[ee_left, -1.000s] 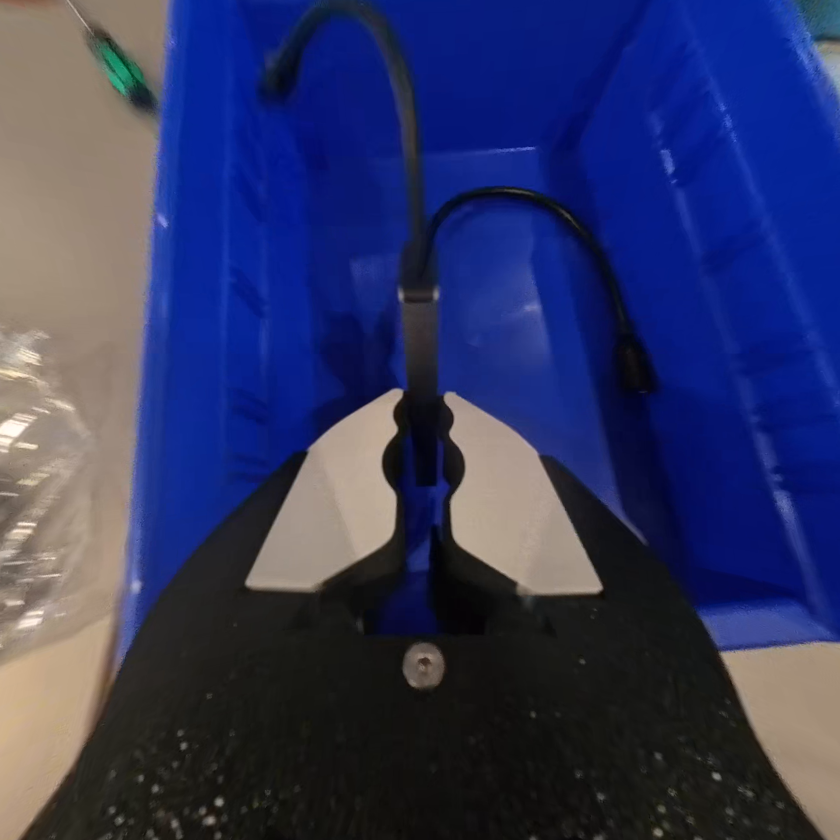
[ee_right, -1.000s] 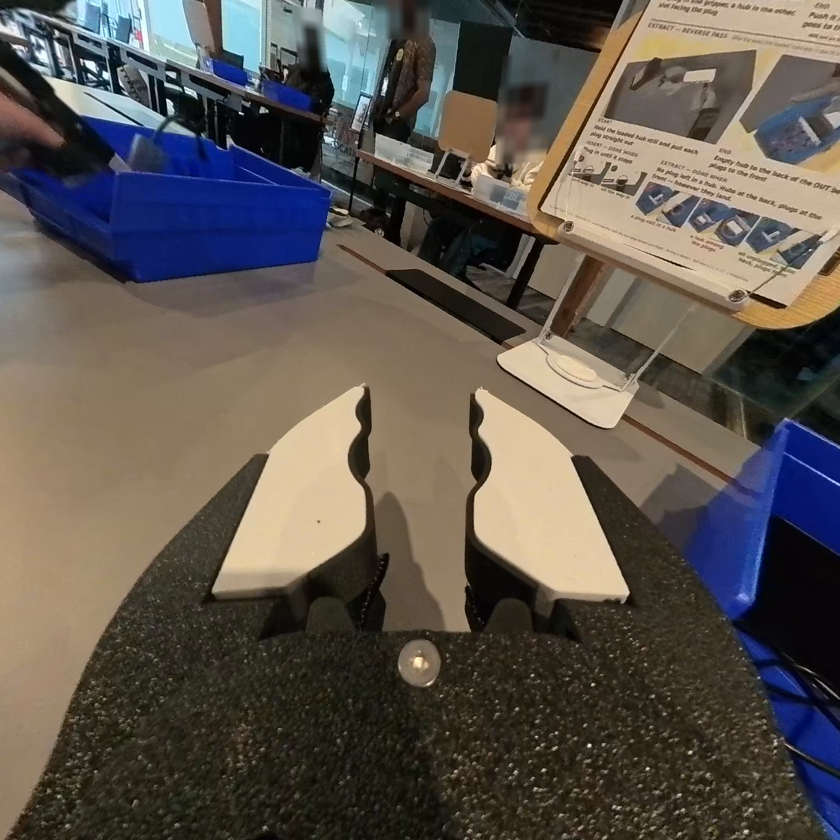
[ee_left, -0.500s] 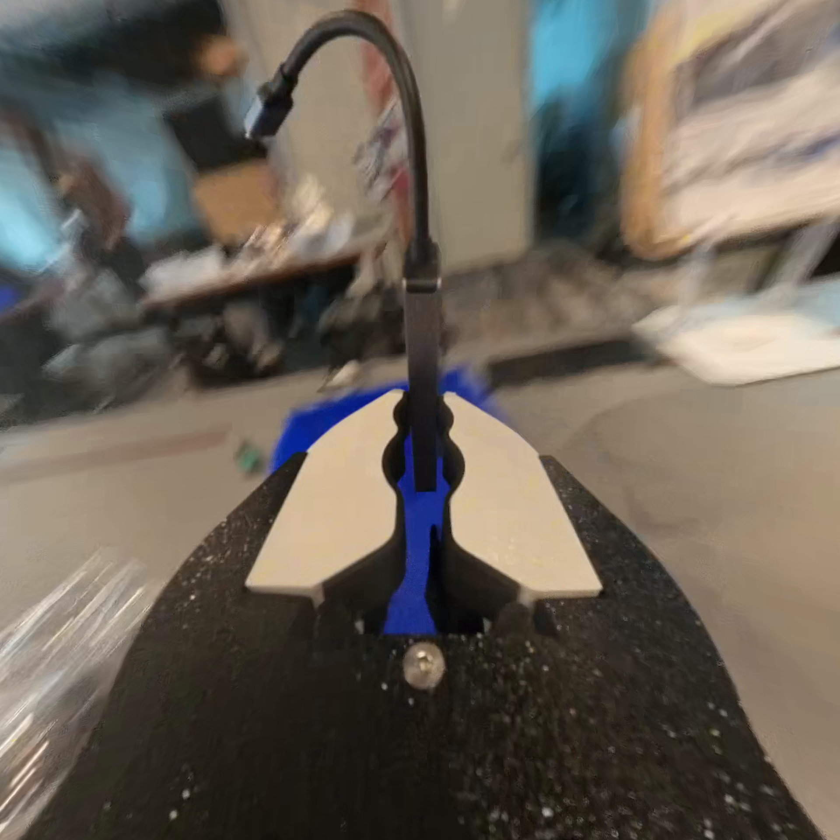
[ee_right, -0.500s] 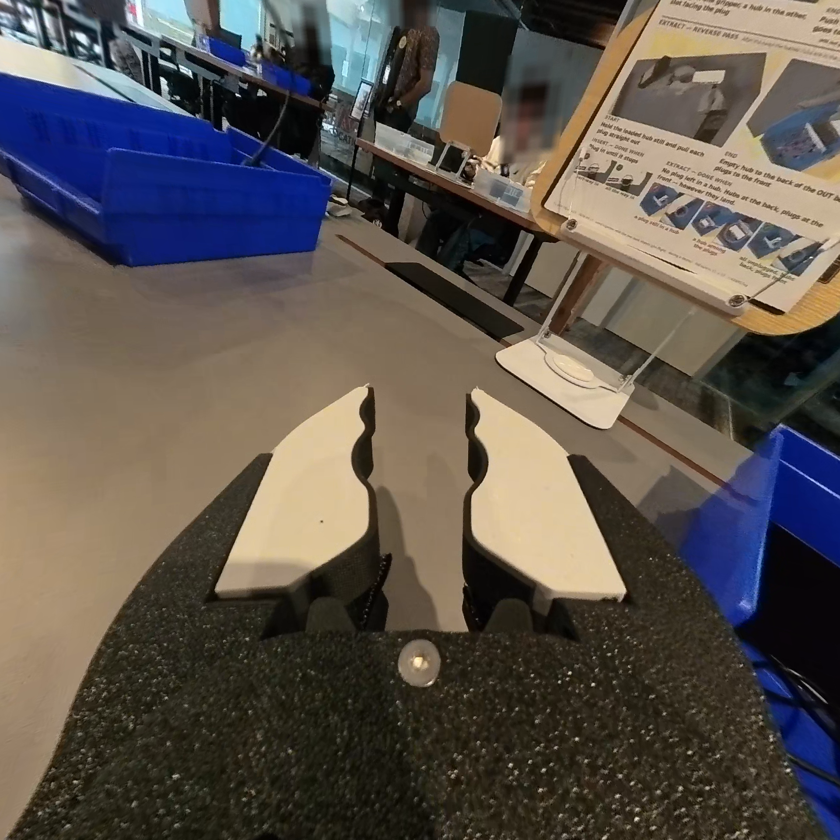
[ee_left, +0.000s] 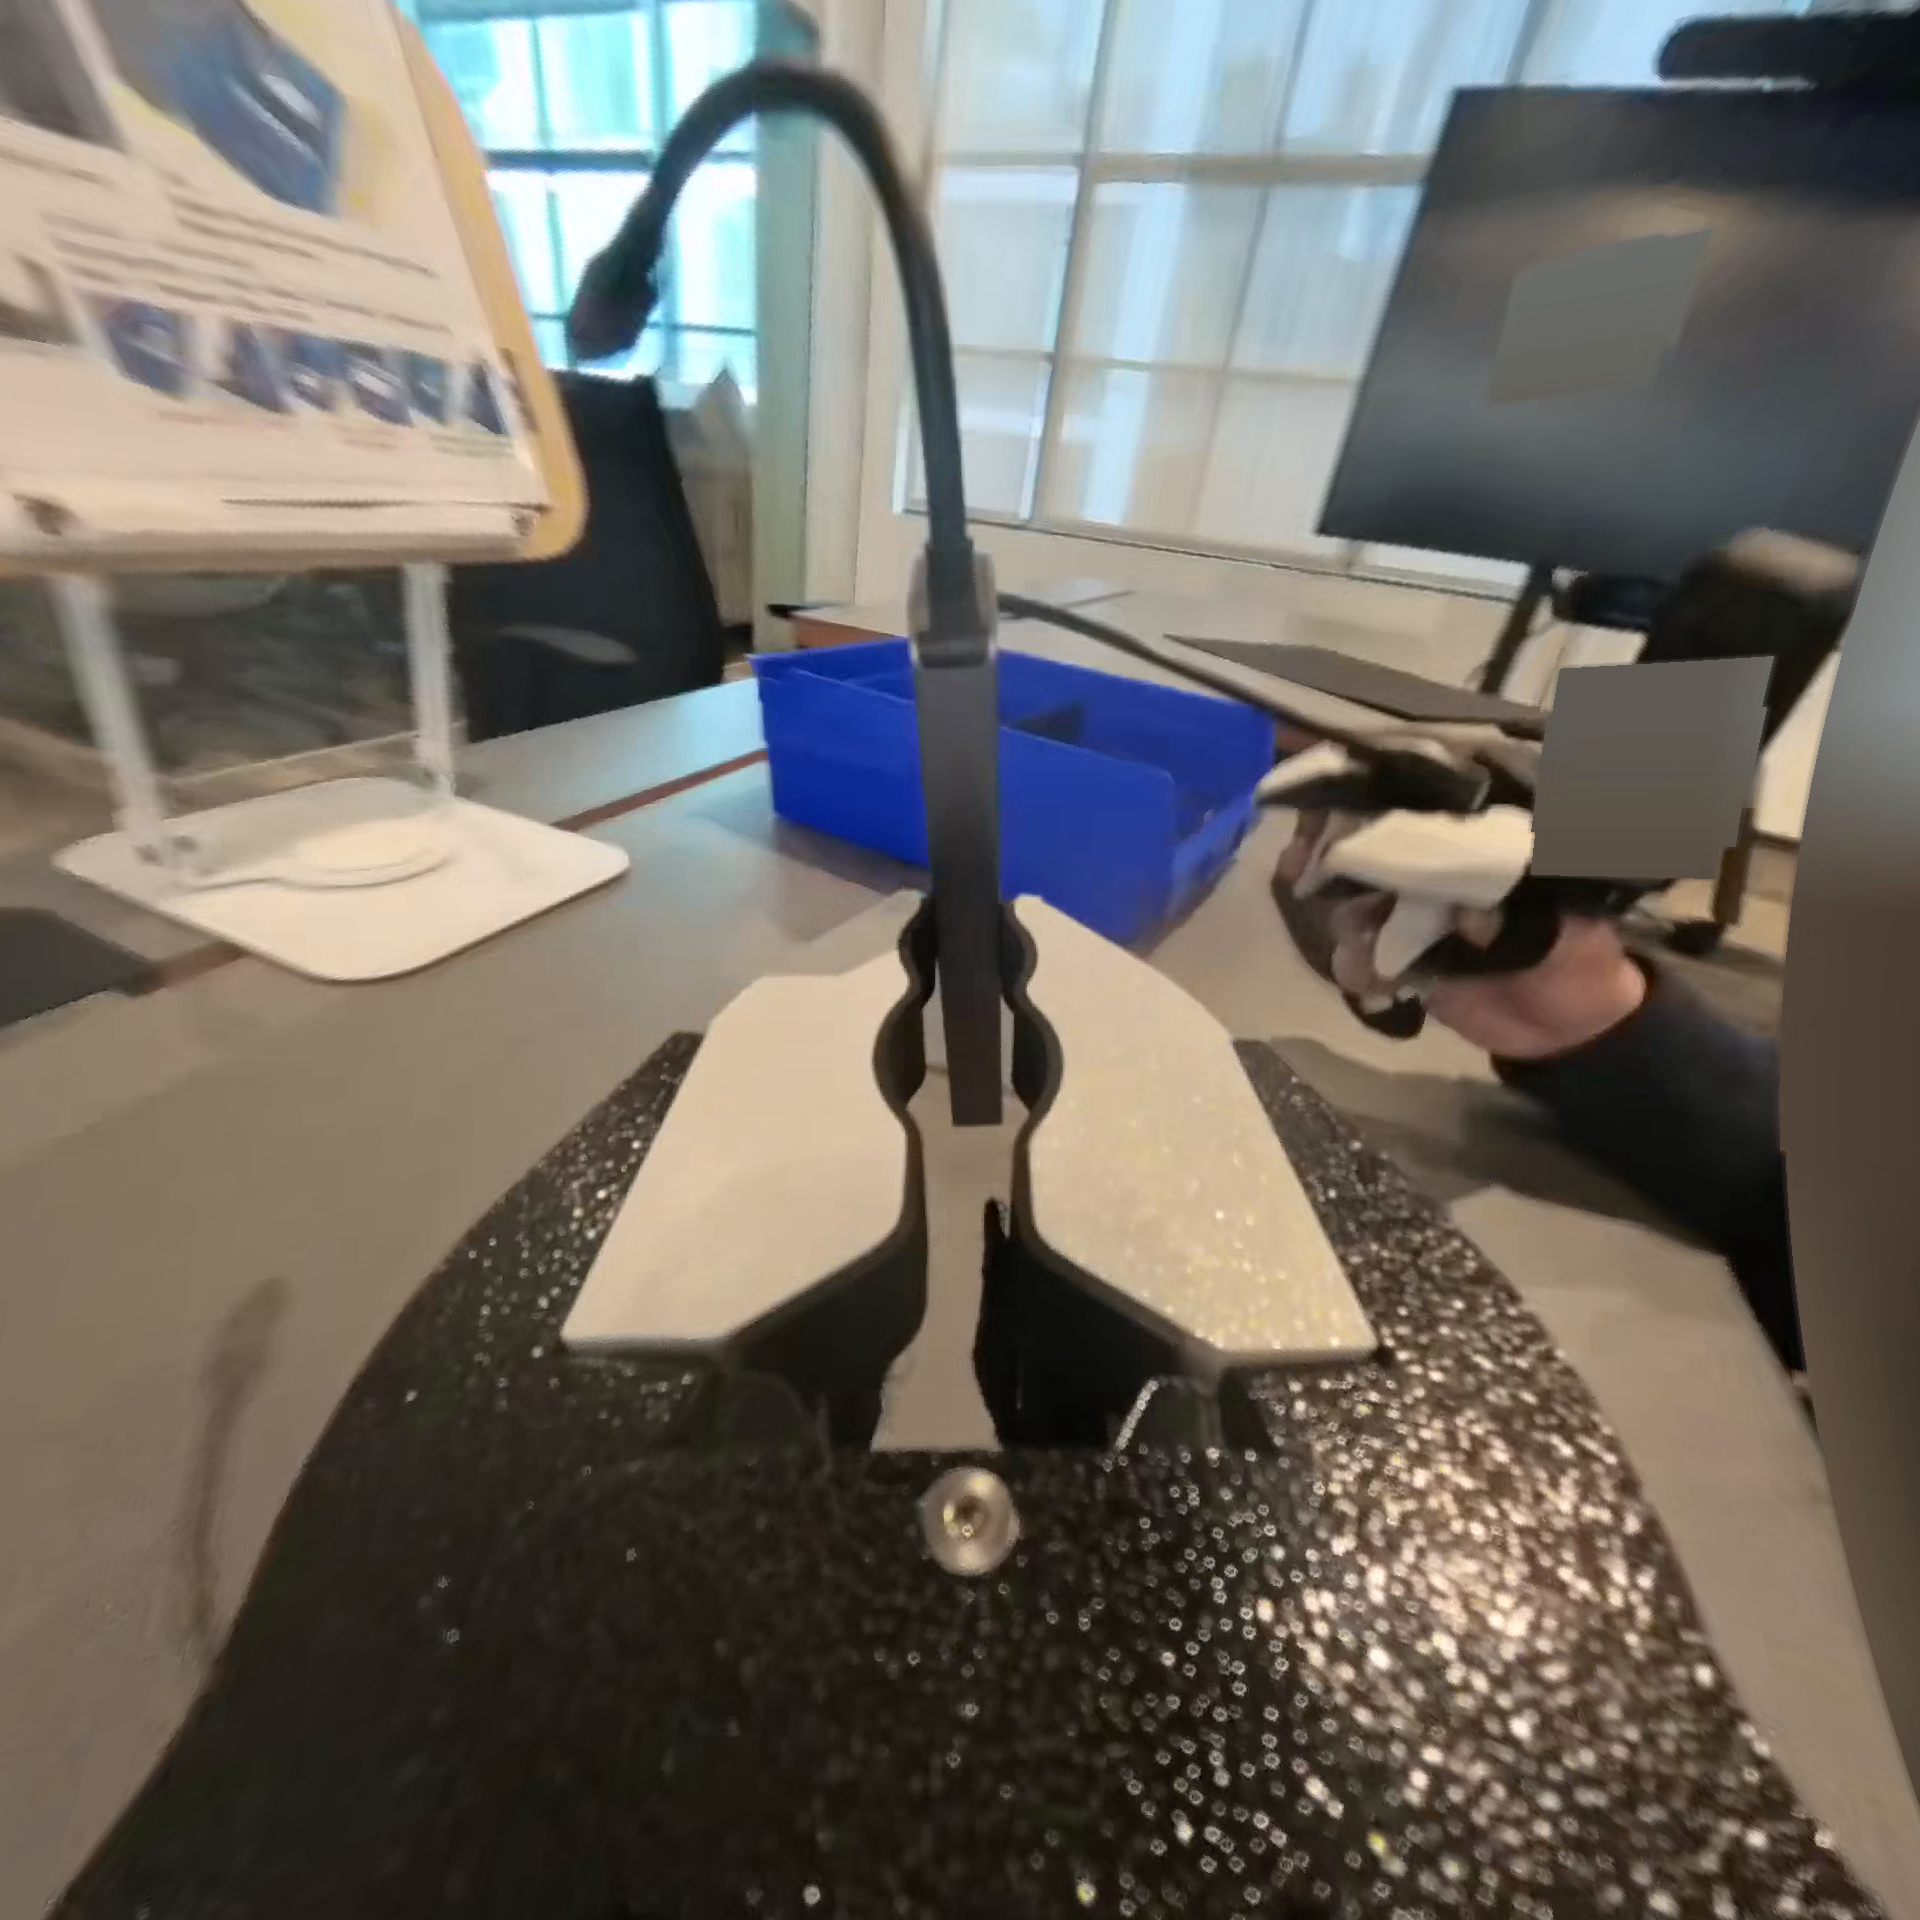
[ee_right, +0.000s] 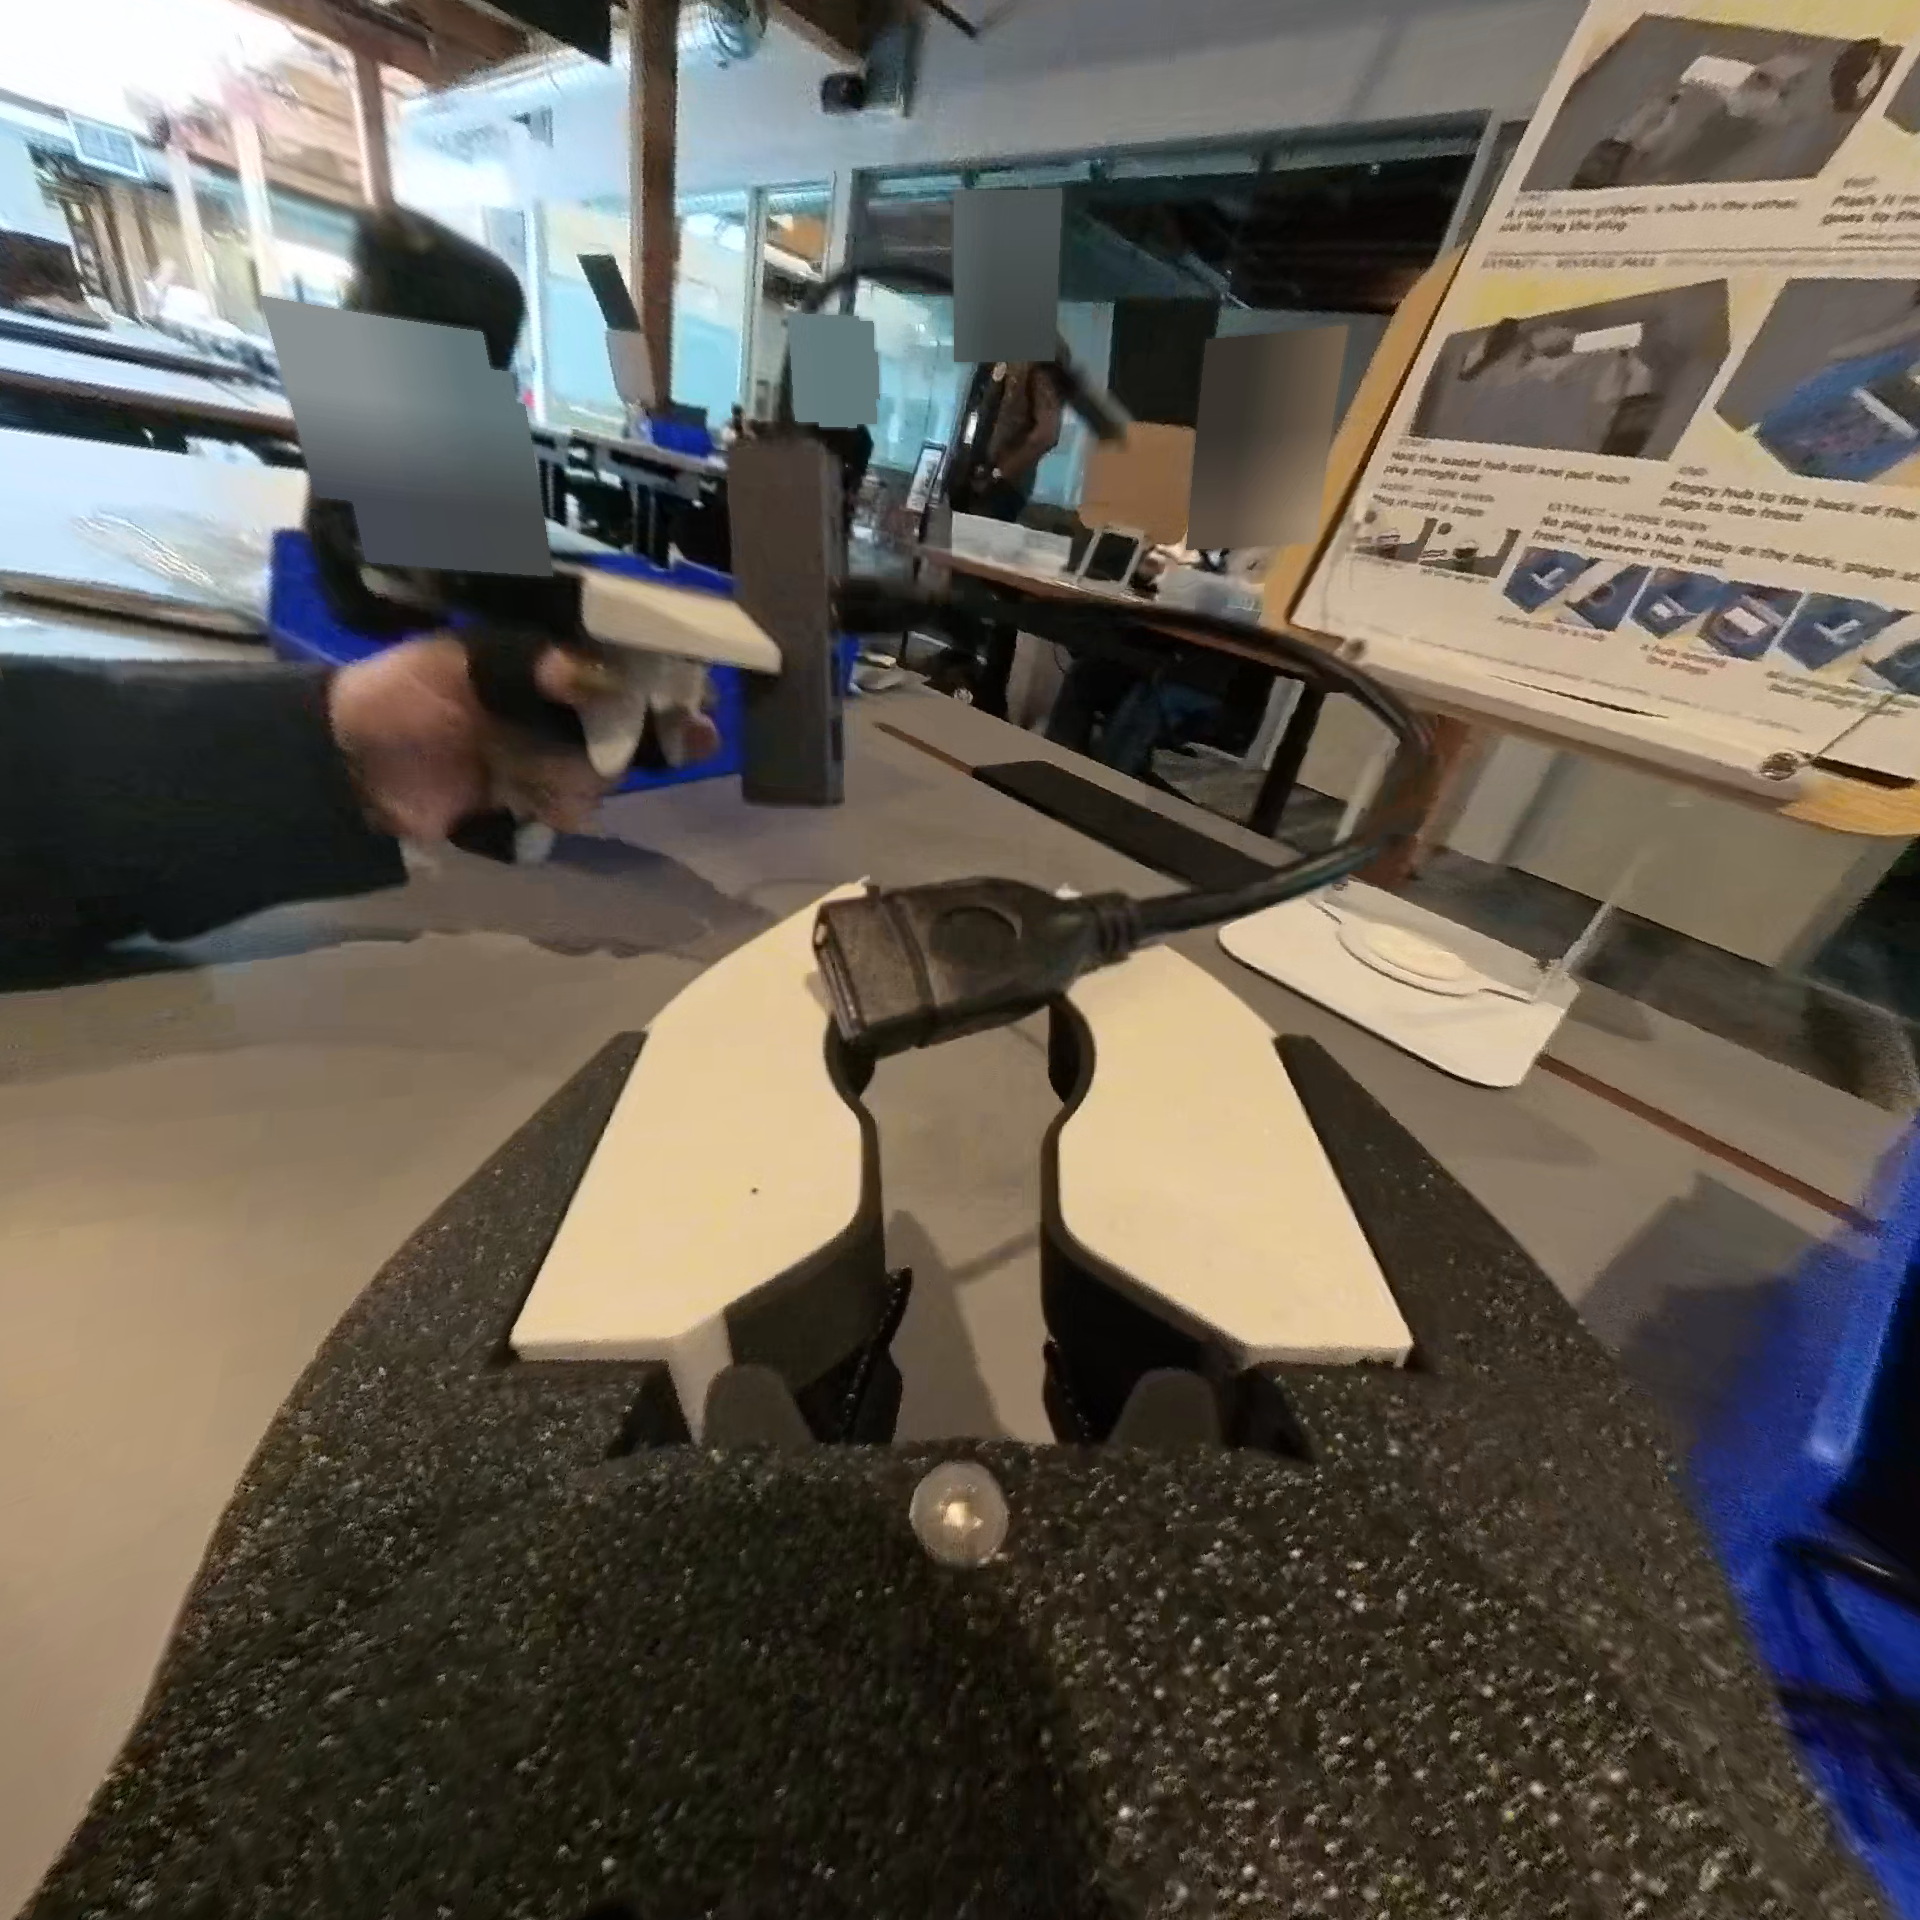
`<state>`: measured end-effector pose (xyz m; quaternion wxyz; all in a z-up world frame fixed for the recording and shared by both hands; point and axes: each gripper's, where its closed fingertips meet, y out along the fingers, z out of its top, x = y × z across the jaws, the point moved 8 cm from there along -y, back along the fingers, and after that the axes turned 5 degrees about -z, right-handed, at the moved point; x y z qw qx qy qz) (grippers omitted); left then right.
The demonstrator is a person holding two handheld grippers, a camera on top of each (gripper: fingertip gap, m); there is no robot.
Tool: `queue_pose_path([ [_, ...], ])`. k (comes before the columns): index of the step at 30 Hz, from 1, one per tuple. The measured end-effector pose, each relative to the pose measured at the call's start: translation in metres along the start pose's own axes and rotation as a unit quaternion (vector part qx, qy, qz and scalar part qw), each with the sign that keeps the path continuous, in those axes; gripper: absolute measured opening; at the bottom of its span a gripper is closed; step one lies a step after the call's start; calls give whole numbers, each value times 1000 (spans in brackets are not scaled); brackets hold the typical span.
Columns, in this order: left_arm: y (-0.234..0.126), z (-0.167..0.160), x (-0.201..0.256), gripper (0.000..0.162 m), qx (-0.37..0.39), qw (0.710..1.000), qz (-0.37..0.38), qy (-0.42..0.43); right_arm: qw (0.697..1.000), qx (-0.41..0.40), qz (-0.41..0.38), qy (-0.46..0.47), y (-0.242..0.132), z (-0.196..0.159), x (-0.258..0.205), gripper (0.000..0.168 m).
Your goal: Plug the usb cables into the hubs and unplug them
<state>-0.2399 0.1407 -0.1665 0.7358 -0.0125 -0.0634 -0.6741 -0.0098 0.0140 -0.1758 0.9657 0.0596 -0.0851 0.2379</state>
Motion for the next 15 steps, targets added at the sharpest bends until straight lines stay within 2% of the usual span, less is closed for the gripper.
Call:
queue_pose_path([
  [3, 6, -16, -4, 11, 36, 999, -1, -13, 1000, 4, 3, 7, -1, -1, 1, 29],
  [6, 3, -26, -7, 11, 34, 999, -6, -23, 1000, 3, 20, 17, 2, -2, -3, 29],
  [11, 5, -32, -7, 11, 50, 997, -27, -58, 991, -2, 100, 85, 16, -2, -22, 29],
  [13, 6, -33, -7, 11, 48, 998, -15, -45, 994, 14, 83, 72, 18, 2, -25, 29],
  [15, 6, -35, -9, 11, 41, 999, 12, -21, 998, 34, 35, 34, 16, 5, -23, 29],
])
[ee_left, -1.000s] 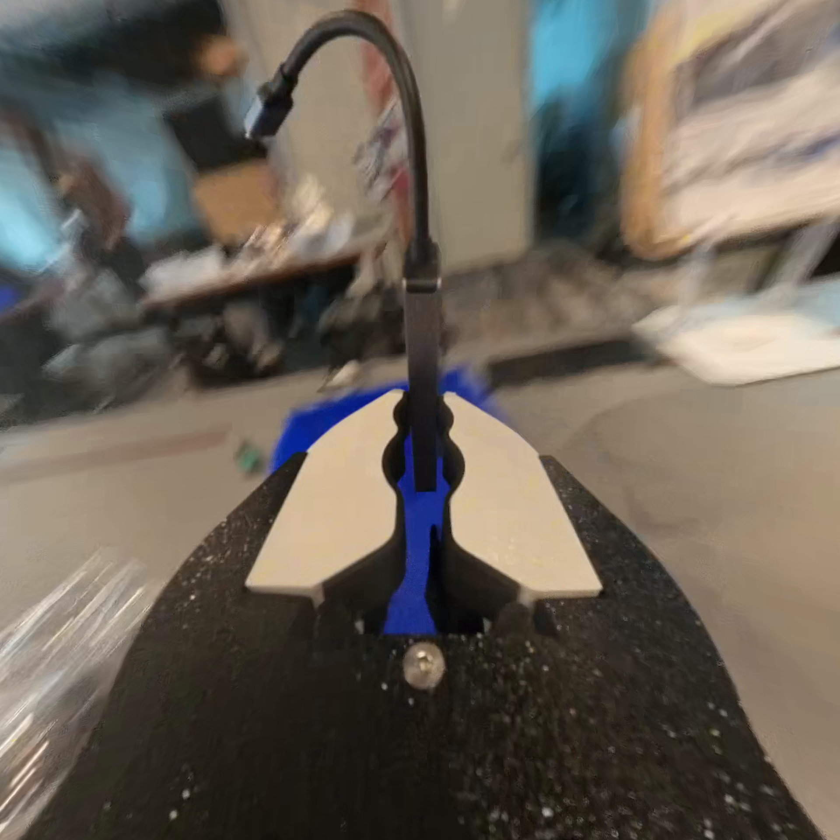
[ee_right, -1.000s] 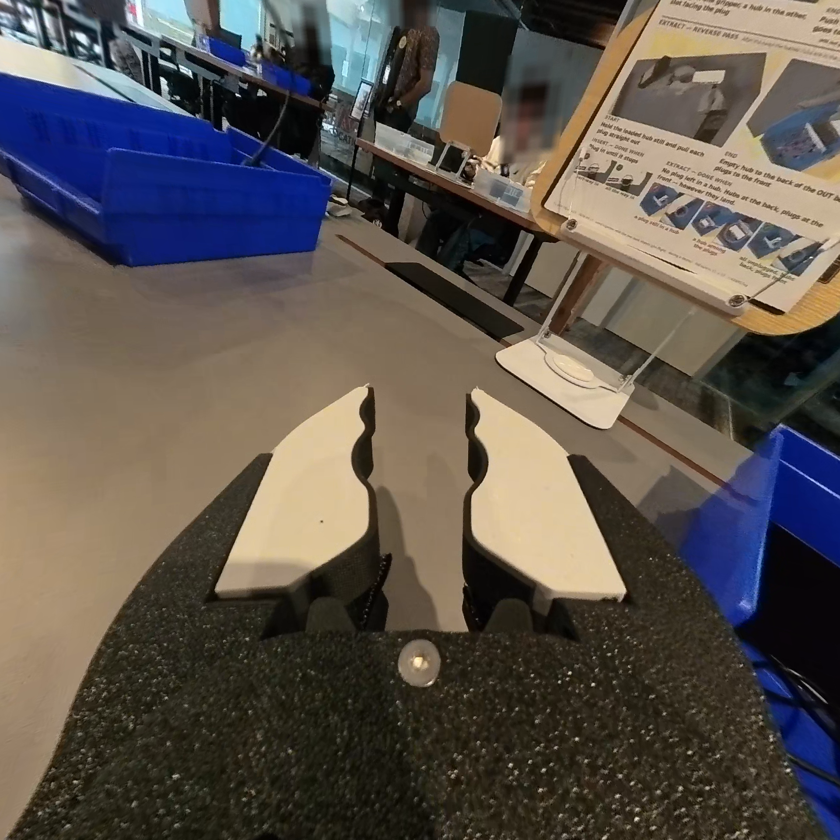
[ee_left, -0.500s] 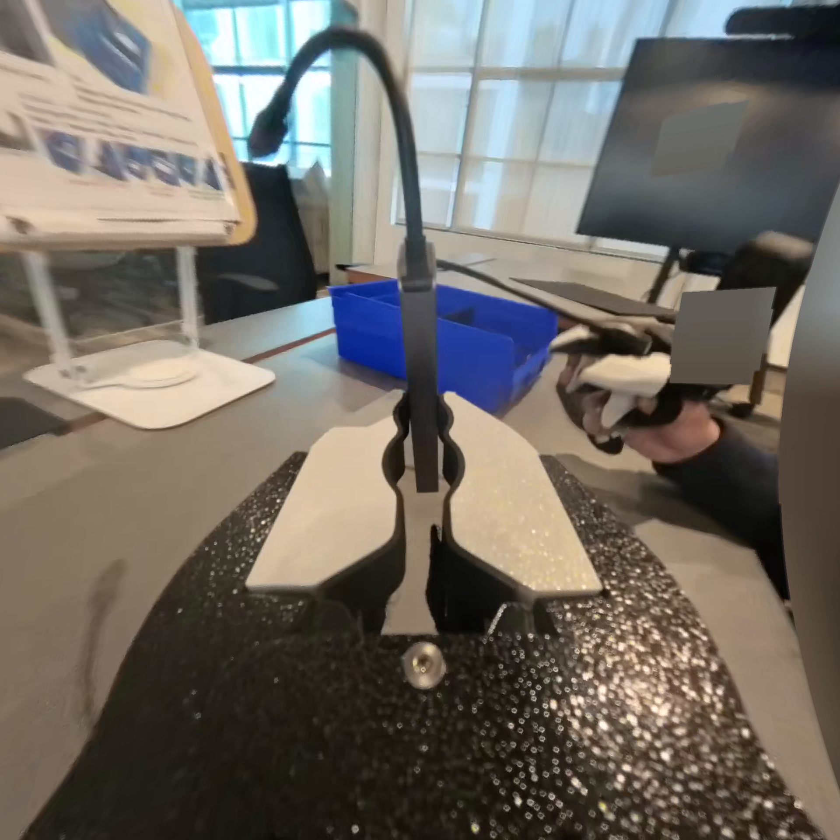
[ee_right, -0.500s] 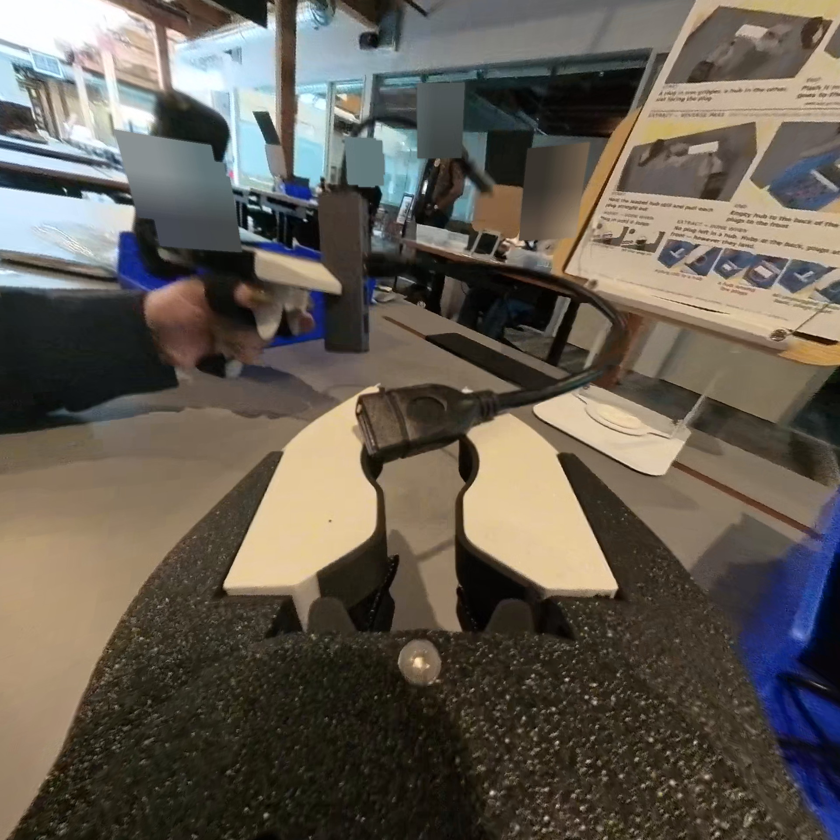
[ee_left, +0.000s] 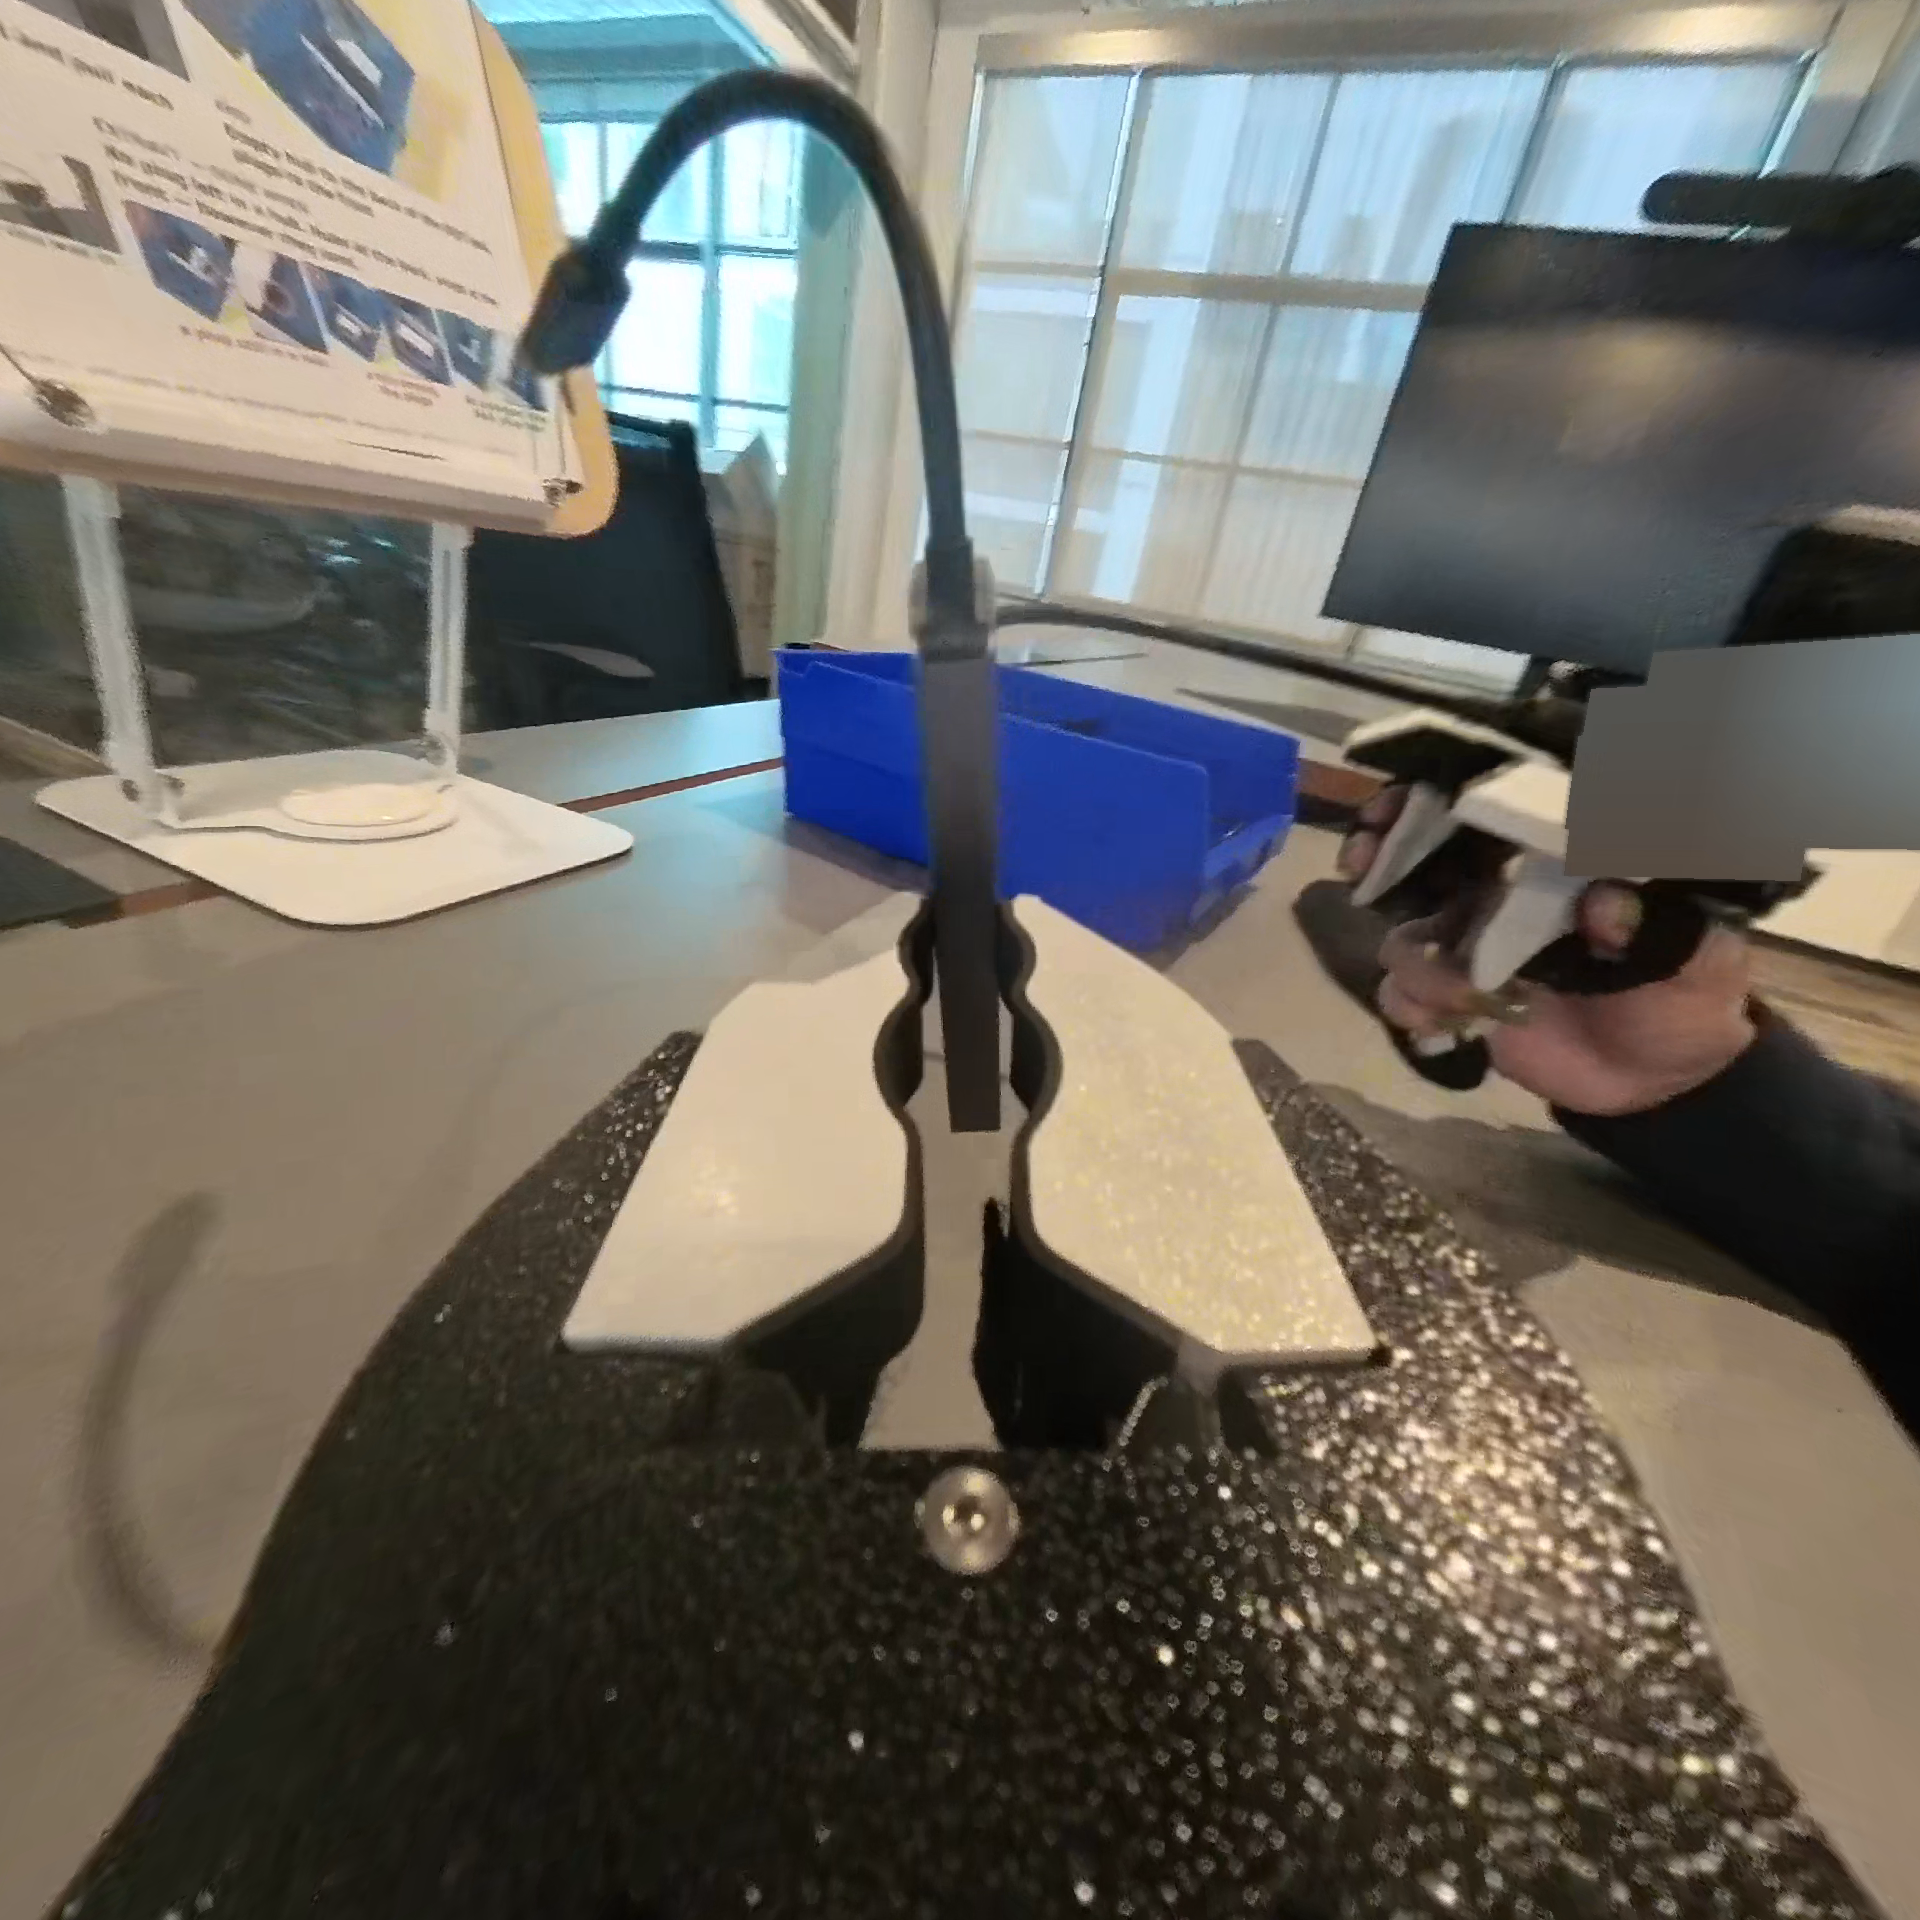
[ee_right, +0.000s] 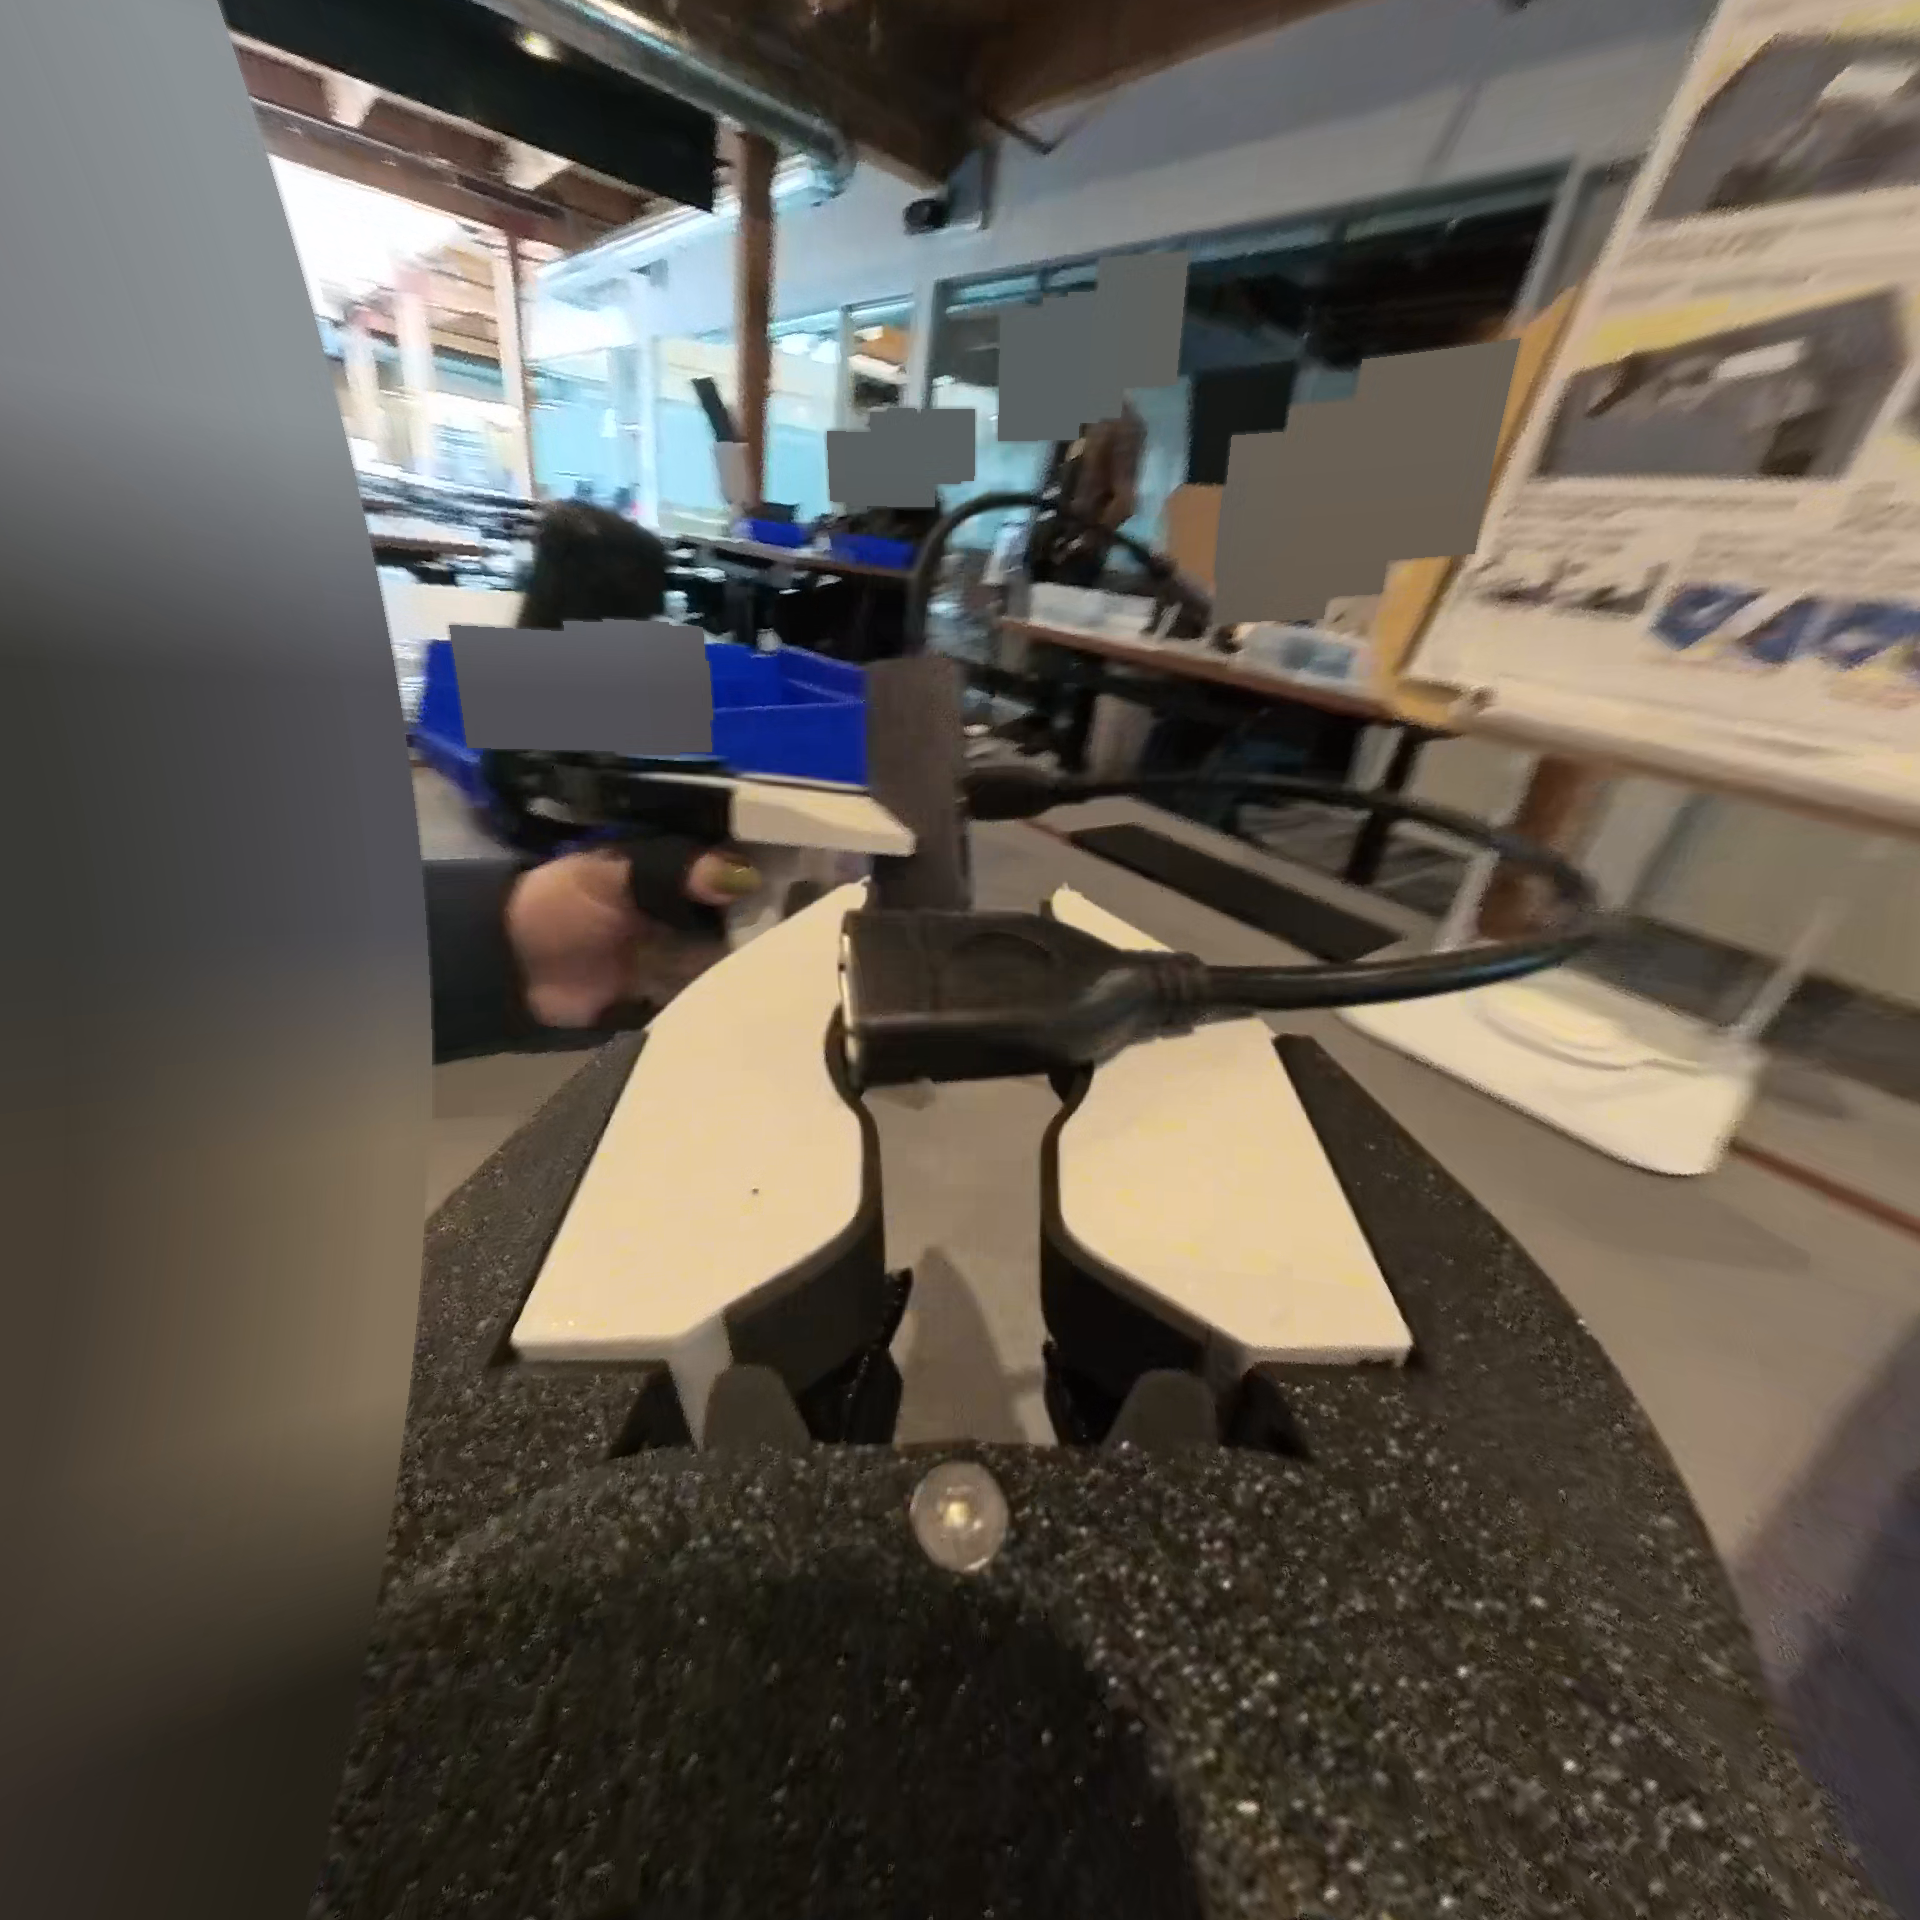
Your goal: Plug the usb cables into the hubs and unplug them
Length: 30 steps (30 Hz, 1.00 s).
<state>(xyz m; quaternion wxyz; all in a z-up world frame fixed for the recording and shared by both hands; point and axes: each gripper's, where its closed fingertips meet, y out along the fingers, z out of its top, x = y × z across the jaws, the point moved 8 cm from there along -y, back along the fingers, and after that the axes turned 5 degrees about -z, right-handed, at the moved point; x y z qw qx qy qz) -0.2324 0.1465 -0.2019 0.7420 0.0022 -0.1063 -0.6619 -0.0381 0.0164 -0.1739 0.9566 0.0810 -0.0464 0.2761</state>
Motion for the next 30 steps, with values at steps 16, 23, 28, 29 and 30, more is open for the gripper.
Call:
queue_pose_path([
  [16, -3, -2, -13, 11, -16, 994, 105, 16, 949, -93, -302, -12, -18, -21, 53, 68],
  [23, 0, -4, -10, 11, -35, 996, 73, 23, 960, -56, -266, -61, -13, -13, 43, 56],
  [28, 9, -7, 8, 11, -42, 998, -45, 26, 982, -47, -138, -120, 4, -13, 13, 39],
  [29, 10, -7, 13, 11, -45, 996, -73, 31, 982, -53, -121, -137, 7, -15, 8, 40],
  [30, 12, -8, 18, 11, -48, 993, -103, 37, 980, -58, -112, -154, 9, -16, 4, 40],
])
